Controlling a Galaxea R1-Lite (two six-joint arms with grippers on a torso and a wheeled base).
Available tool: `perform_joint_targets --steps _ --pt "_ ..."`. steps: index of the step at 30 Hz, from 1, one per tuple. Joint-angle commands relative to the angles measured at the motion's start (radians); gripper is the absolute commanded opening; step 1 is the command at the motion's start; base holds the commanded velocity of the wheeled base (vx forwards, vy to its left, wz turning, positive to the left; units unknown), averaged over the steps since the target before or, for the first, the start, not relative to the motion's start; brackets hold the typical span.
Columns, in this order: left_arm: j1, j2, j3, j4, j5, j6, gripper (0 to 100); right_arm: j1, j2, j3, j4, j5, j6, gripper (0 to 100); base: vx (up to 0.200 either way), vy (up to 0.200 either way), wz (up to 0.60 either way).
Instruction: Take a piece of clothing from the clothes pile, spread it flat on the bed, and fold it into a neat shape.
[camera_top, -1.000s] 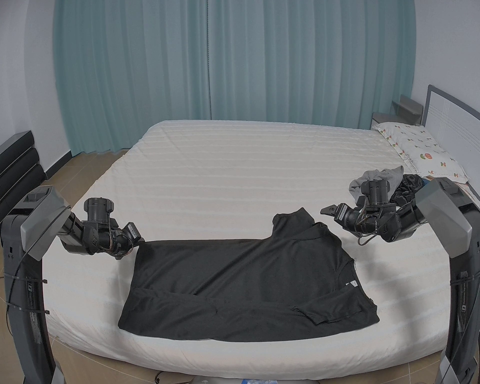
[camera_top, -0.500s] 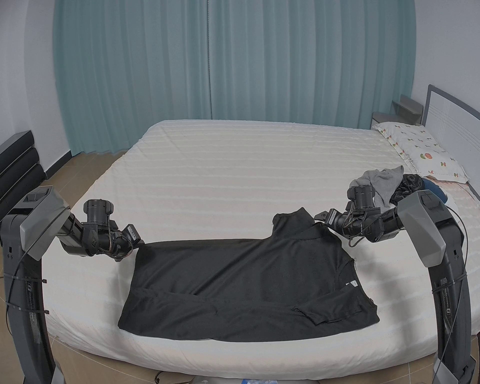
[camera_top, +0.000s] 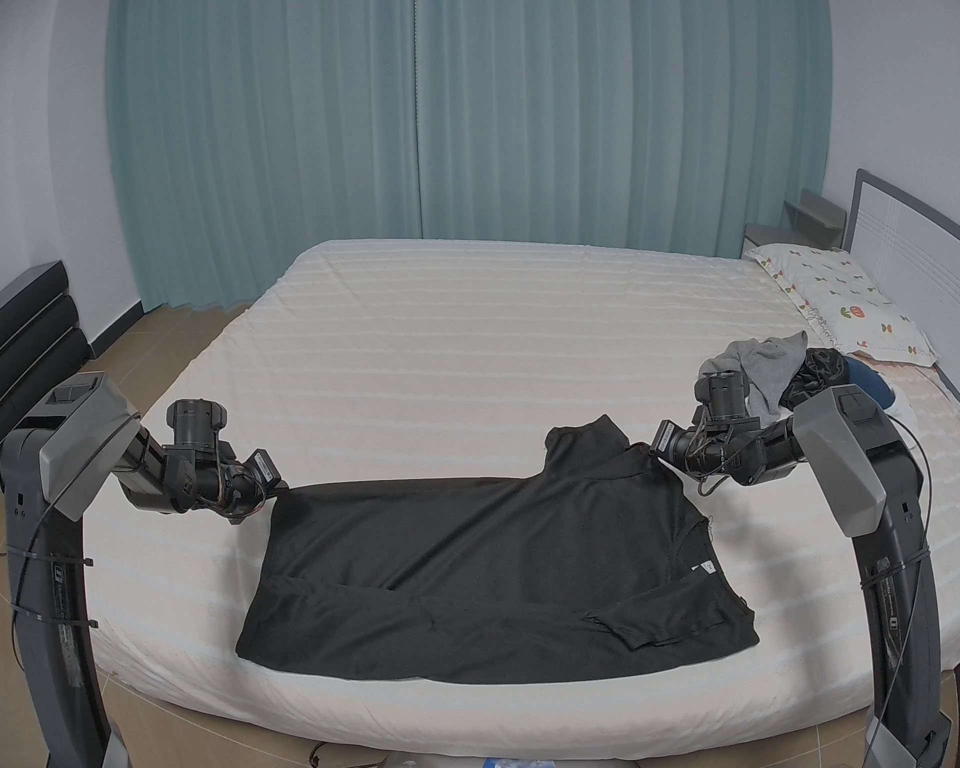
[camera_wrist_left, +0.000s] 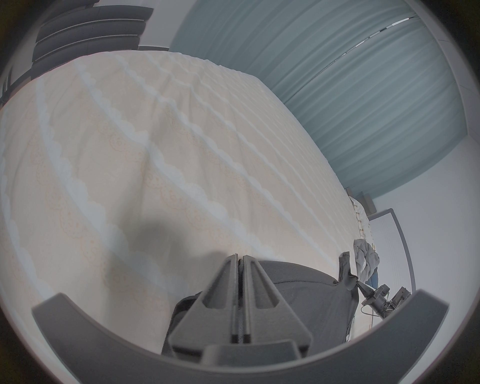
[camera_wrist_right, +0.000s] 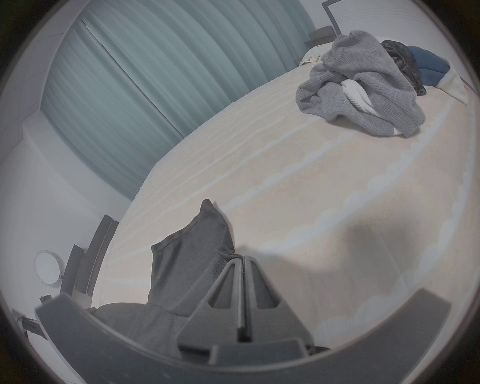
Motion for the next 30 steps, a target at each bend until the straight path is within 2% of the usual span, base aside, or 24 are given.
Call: perform_joint_targets --steps 1,5,7,20,30 --pt "0.000 -0.014 0.009 -0.002 0.000 -0.001 0 -0.011 -0.039 0.026 -0.004 0.000 0.003 0 0.000 0.000 0.00" --pt "0.000 -0.028 0.015 -0.002 0.000 0.001 0 -0.016 -0.060 0.047 -0.011 0.002 0.005 0 0.000 0.000 0.00" --pt "0.003 -0.048 0.015 0.000 0.003 0.003 0 -0.019 -0.117 0.118 -0.020 0.002 0.014 0 0.000 0.000 0.00" --pt "0.023 -0.105 0.038 -0.020 0.003 -0.001 0 -0.040 -0.203 0.287 -0.233 0.006 0.058 0 0.000 0.000 0.00" --pt "0.033 -0.134 0.070 -0.066 0.001 -0.001 0 -0.040 -0.164 0.299 -0.238 0.005 0.052 0 0.000 0.000 0.00"
